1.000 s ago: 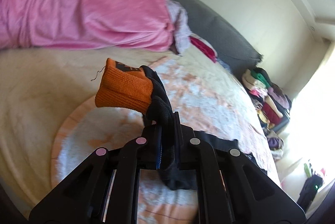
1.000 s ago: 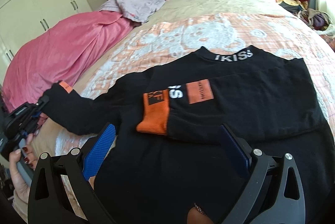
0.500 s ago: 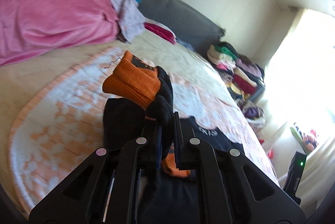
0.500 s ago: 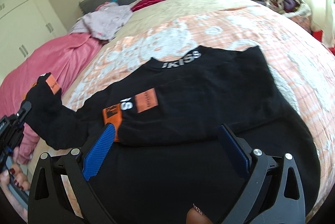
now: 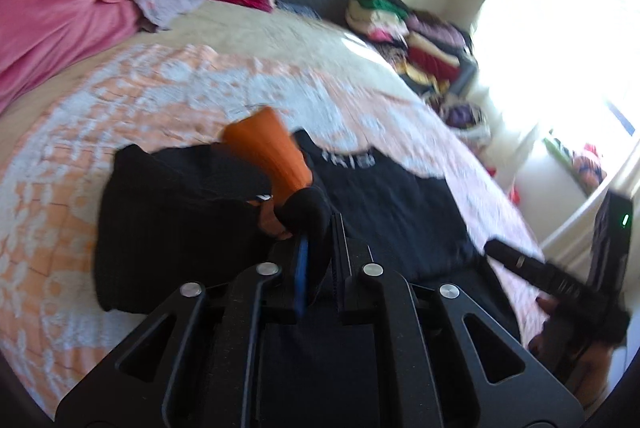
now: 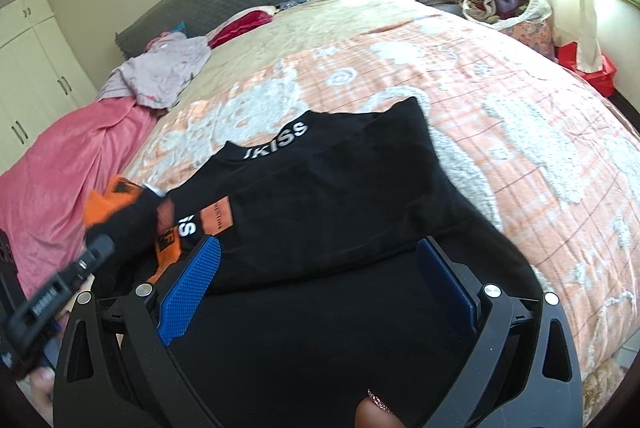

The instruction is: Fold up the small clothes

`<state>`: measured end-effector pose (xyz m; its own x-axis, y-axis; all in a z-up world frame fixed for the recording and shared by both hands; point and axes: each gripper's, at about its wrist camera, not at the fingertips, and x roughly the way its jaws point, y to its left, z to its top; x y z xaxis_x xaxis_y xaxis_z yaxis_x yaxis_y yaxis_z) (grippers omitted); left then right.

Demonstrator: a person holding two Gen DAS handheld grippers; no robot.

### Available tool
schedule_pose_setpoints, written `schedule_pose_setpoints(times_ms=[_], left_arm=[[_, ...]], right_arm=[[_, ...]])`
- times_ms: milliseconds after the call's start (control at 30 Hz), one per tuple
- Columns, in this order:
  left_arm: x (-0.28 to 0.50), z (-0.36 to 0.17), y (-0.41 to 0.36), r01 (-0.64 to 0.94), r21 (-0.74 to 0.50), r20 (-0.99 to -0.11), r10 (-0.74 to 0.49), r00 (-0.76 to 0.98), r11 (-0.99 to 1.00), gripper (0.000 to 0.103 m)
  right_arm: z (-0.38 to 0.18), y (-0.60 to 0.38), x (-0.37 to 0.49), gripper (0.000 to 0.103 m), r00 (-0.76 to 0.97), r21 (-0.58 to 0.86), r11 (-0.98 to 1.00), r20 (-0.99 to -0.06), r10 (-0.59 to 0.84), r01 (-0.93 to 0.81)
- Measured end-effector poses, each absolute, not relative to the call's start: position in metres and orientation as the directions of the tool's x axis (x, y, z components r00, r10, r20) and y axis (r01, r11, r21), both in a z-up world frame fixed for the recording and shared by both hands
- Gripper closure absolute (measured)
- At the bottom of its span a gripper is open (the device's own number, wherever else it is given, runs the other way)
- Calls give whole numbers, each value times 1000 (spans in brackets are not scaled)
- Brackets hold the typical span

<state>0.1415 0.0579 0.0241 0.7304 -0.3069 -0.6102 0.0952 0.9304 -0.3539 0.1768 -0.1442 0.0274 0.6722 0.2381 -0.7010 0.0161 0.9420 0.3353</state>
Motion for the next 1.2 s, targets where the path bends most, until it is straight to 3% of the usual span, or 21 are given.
schedule_pose_setpoints(times_ms=[333, 600, 667, 833, 933, 1000, 1067, 1200], left_arm=[[158, 34, 46, 158, -281, -644, -308, 700, 947, 64], [180, 45, 89, 51, -201, -650, -173, 740, 978, 30], [183, 45, 101, 25, -203, -649, -154, 745, 979, 26], [186, 45, 132, -47, -220, -629, -105, 770, 974, 18], [187, 39, 150, -83, -269, -635, -112, 765, 960, 18], [186, 37, 160, -106, -291, -636, -110, 764, 951, 18], [183, 34, 169, -131, -298, -636, -94, 766, 946, 18], [177, 29, 187, -175, -325, -641, -80, 764, 929, 18]], right_arm=[[17, -138, 181, 5, 649, 345, 939, -715, 259, 5], [-3, -74, 197, 8, 567, 306, 937, -747, 346, -169], [-11, -62, 204, 23, 542, 302, 934, -761, 356, -189], [-28, -43, 218, 26, 515, 279, 939, -785, 344, -203], [-32, -34, 220, 51, 505, 297, 926, -776, 377, -234], [-32, -29, 218, 59, 516, 296, 921, -764, 387, -253], [-30, -26, 217, 87, 523, 307, 912, -749, 408, -272], [-12, -19, 214, 90, 556, 289, 901, -712, 429, -325]])
